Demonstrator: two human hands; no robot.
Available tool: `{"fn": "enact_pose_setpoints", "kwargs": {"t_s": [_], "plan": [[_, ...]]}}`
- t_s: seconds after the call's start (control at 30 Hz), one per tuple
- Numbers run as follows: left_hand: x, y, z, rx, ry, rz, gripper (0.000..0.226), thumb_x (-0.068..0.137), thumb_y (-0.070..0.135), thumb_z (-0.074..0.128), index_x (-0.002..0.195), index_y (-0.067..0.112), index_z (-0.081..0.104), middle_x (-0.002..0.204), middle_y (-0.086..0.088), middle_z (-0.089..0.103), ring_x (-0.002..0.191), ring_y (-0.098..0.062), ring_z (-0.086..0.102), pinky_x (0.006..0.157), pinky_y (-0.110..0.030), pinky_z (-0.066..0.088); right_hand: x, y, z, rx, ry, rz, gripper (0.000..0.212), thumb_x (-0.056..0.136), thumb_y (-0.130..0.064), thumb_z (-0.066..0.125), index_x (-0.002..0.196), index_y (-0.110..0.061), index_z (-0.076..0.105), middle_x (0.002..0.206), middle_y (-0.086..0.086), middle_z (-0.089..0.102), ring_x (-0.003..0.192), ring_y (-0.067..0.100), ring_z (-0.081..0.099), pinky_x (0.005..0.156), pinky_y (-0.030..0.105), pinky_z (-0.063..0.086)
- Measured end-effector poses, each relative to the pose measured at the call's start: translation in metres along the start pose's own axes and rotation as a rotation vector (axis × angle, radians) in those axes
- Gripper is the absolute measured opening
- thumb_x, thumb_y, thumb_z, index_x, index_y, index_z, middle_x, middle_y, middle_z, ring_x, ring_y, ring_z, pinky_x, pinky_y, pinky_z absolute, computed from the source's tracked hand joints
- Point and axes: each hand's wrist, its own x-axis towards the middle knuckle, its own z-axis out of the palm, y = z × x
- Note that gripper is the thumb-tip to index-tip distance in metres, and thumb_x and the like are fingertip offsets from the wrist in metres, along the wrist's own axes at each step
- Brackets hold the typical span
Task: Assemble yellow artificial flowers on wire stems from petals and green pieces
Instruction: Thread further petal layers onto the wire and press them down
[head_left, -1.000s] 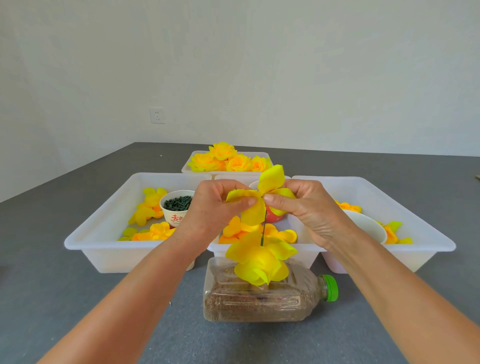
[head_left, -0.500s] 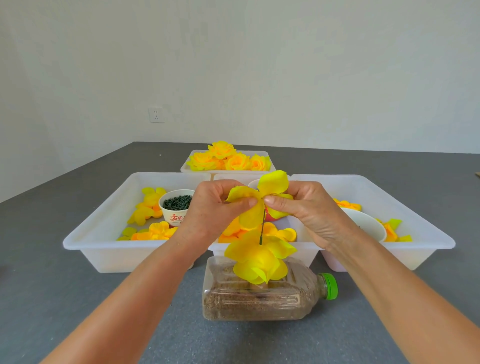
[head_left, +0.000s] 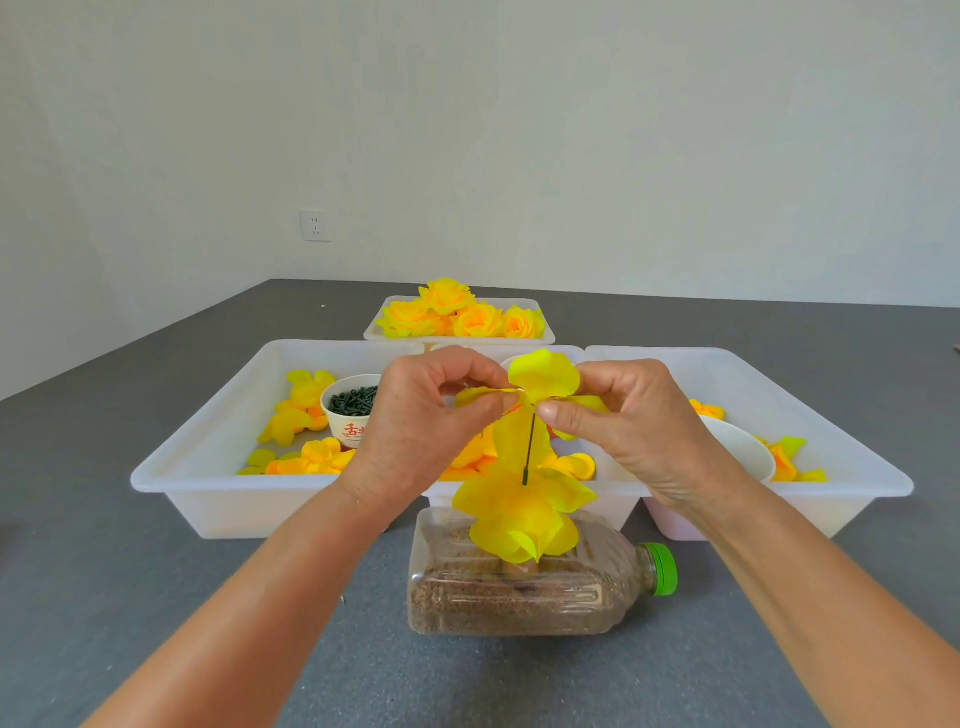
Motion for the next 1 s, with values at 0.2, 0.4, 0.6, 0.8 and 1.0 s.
{"fn": "enact_pose_setpoints", "kwargs": {"t_s": [0.2,0.4,0.6,0.8,1.0], "plan": [[-0.003,0.001,0.0,0.024,0.001,0.014,0.014,0.073,0.007,0.076,0.086,0.003,0.072,0.085,-0.007,0.071,0.083,-0.02,0.067,0.084,-0.036,0.053,-0.002,-0.001,-0.002,-0.077,-0.004,-0.052,0.021,0.077,0.0,0.071,0.083,-0.02,0.072,0.082,0.008,0.074,0.072,0.011,0.065,0.067,0.02,0.054],[-0.005,0.0,-0.002,0.045,-0.003,0.017,0.015,0.074,0.005,0.075,0.088,0.003,0.072,0.086,-0.006,0.071,0.084,-0.019,0.067,0.084,-0.035,0.053,-0.004,-0.001,0.0,-0.15,0.025,-0.095,0.014,0.076,-0.005,0.074,0.077,-0.019,0.072,0.078,0.014,0.072,0.074,0.03,0.066,0.07,0.034,0.052],[-0.009,0.002,-0.002,0.076,-0.006,0.033,0.014,0.074,0.004,0.075,0.08,0.016,0.071,0.081,0.002,0.07,0.078,-0.008,0.065,0.076,-0.022,0.052,-0.007,0.0,0.005,-0.264,0.101,-0.195,0.016,0.07,-0.008,0.079,0.073,-0.022,0.071,0.082,-0.003,0.067,0.082,0.004,0.06,0.076,0.022,0.047],[-0.012,0.005,-0.003,0.19,-0.004,0.157,0.019,0.072,-0.001,0.076,0.078,0.016,0.07,0.082,0.006,0.068,0.08,-0.006,0.063,0.076,-0.014,0.048,-0.008,0.004,0.006,-0.67,0.204,-0.609,0.008,0.068,-0.015,0.076,0.07,-0.008,0.072,0.069,0.004,0.068,0.076,0.024,0.064,0.071,0.047,0.049],[-0.012,0.002,-0.003,0.292,0.003,0.267,0.015,0.07,-0.003,0.076,0.08,0.007,0.073,0.083,0.006,0.066,0.082,-0.013,0.064,0.078,-0.02,0.049,-0.007,0.008,0.005,-0.888,0.224,-0.778,0.005,0.074,-0.005,0.073,0.073,-0.009,0.073,0.076,0.004,0.068,0.082,0.026,0.063,0.076,0.04,0.044]]}}
